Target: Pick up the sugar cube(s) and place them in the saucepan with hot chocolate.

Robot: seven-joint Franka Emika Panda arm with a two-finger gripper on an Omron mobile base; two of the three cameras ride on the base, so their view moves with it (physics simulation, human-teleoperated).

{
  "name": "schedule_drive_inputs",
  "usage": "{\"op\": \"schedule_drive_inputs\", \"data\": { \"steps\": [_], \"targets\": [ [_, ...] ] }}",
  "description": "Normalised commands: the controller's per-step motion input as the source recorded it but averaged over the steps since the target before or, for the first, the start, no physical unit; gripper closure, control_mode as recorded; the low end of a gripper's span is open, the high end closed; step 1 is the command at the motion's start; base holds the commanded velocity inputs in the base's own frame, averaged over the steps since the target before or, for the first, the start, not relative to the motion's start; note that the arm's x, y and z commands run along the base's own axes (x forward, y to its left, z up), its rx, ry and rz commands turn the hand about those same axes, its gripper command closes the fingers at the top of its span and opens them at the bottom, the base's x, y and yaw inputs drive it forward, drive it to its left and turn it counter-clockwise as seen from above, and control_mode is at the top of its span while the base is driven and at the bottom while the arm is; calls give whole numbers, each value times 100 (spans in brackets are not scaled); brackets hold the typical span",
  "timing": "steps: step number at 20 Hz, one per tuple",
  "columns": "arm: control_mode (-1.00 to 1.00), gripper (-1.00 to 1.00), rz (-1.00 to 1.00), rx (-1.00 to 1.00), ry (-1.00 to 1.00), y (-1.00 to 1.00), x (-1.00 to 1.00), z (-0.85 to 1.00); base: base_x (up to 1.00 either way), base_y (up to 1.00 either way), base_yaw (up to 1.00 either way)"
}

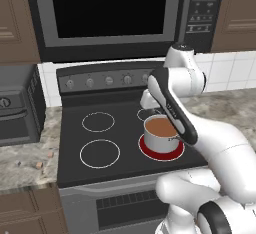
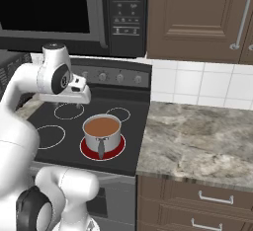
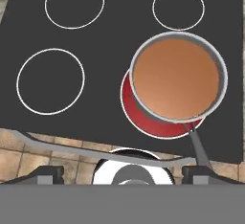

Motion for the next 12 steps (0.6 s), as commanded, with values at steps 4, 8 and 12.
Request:
{"op": "schedule_drive_inputs", "data": {
  "steps": [4, 8, 12],
  "targets": [
    [-100, -100, 10, -1, 4, 99, -20, -30, 0, 0, 0],
    [-100, -100, 14, -2, 5, 100, -4, -16, 0, 0, 0],
    [-100, -100, 13, -3, 1, 100, 4, 0, 0, 0, 0]
  ]
}}
